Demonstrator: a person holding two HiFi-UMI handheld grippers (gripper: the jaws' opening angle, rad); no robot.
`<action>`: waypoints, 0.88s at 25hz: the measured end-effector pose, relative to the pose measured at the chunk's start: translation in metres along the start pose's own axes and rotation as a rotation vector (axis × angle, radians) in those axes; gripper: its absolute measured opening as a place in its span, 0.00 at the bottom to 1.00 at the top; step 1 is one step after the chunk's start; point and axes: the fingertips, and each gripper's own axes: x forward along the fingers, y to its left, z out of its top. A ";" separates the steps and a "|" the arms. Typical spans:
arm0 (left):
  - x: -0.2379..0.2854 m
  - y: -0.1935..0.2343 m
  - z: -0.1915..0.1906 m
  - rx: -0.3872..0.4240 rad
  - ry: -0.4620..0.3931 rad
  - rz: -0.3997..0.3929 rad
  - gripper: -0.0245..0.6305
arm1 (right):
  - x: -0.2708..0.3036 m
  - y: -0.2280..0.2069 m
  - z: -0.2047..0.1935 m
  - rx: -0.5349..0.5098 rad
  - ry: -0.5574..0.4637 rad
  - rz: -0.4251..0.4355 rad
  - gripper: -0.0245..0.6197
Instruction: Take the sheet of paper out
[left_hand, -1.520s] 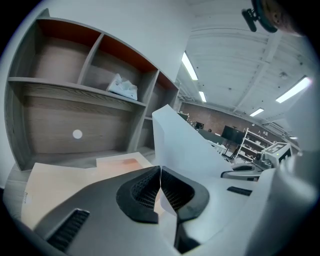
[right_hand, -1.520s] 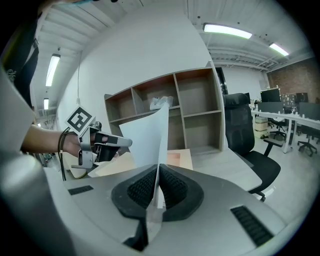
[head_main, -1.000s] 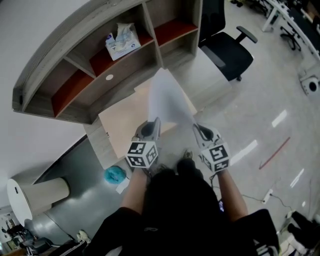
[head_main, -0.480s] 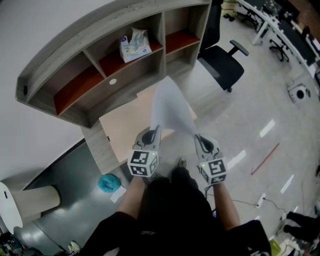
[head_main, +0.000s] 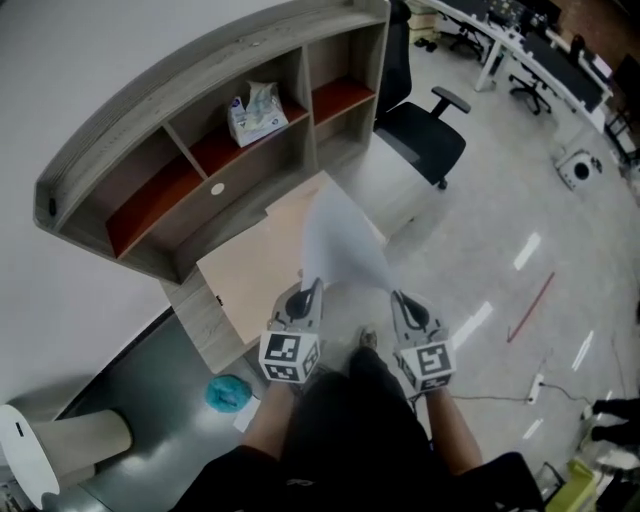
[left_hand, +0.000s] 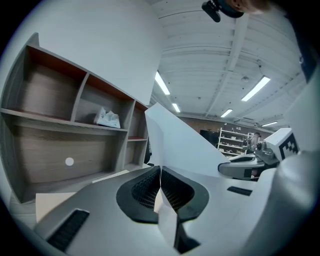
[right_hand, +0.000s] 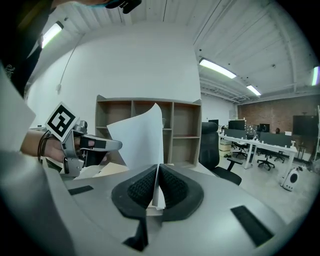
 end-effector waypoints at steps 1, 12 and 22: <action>-0.003 -0.003 -0.003 0.000 0.004 -0.008 0.11 | -0.005 0.002 -0.001 0.005 0.000 -0.008 0.06; -0.020 -0.020 -0.005 0.044 0.002 -0.072 0.11 | -0.033 0.020 0.008 0.046 -0.049 -0.078 0.06; -0.024 -0.021 -0.002 0.048 -0.006 -0.077 0.11 | -0.037 0.026 0.001 0.022 -0.017 -0.089 0.06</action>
